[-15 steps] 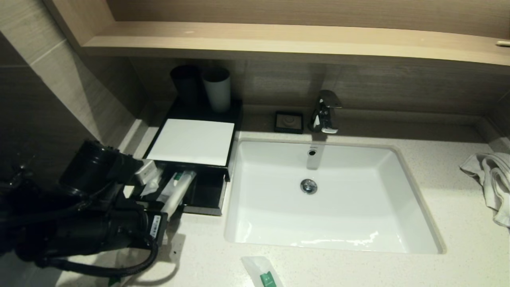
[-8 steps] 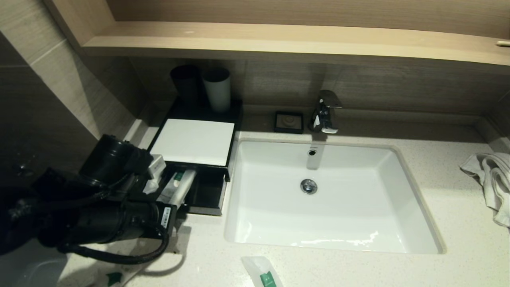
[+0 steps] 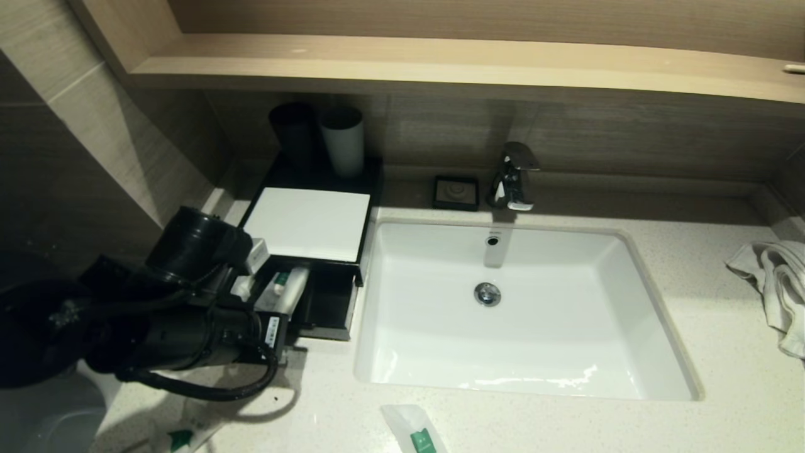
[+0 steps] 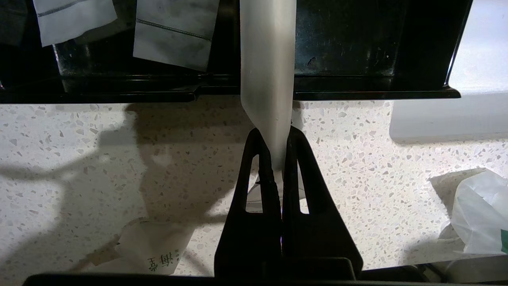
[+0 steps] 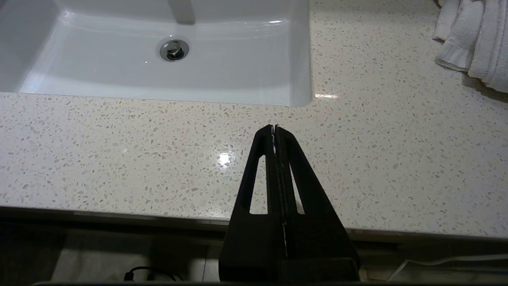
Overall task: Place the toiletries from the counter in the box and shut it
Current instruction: Place the bathroom toiletry into the drawer
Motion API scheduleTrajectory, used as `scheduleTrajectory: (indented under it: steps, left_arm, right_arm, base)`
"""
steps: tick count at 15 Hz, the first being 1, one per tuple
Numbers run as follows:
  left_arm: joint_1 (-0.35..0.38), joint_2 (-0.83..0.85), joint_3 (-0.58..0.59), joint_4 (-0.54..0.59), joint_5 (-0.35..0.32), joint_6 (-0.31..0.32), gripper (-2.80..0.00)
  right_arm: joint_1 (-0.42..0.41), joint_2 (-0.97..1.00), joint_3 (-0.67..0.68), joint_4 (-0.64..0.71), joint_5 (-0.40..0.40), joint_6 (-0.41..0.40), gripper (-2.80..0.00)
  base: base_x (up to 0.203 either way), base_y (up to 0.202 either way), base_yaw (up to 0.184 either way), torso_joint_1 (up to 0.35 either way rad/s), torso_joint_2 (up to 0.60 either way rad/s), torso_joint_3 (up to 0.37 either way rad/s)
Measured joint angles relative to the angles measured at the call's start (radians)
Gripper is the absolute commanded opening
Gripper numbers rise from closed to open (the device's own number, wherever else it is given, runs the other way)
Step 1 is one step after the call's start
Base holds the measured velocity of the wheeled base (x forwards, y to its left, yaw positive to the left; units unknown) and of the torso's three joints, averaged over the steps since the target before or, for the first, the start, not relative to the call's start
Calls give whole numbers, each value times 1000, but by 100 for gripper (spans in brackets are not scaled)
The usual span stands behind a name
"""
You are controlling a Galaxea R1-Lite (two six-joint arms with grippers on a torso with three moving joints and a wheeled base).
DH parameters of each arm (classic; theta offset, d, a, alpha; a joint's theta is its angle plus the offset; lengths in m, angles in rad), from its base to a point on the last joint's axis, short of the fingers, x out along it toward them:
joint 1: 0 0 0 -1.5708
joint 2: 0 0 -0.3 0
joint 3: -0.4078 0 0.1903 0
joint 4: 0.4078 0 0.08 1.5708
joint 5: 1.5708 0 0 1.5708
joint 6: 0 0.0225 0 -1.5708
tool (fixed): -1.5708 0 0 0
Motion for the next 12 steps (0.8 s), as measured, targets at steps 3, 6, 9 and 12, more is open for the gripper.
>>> scheduleTrajectory:
  steps: [3, 6, 9, 12]
  left_arm:
    - [10, 3, -10, -1, -2, -1, -280]
    - [19, 4, -14, -7, -1, -1, -280]
    - [39, 4, -19, -9, -2, -3, -280]
    - [44, 7, -25, -11, -4, -3, -280]
  right_arm:
    - [0, 0, 0, 0, 1, 0, -280]
    - [0, 0, 0, 0, 0, 0, -280]
    - [0, 0, 0, 0, 0, 0, -280]
    - [0, 0, 0, 0, 0, 0, -280]
  base:
    - [0, 0, 0, 0, 0, 0]
    - [0, 0, 0, 0, 0, 0]
    - [0, 0, 0, 0, 0, 0]
    - [0, 0, 0, 0, 0, 0]
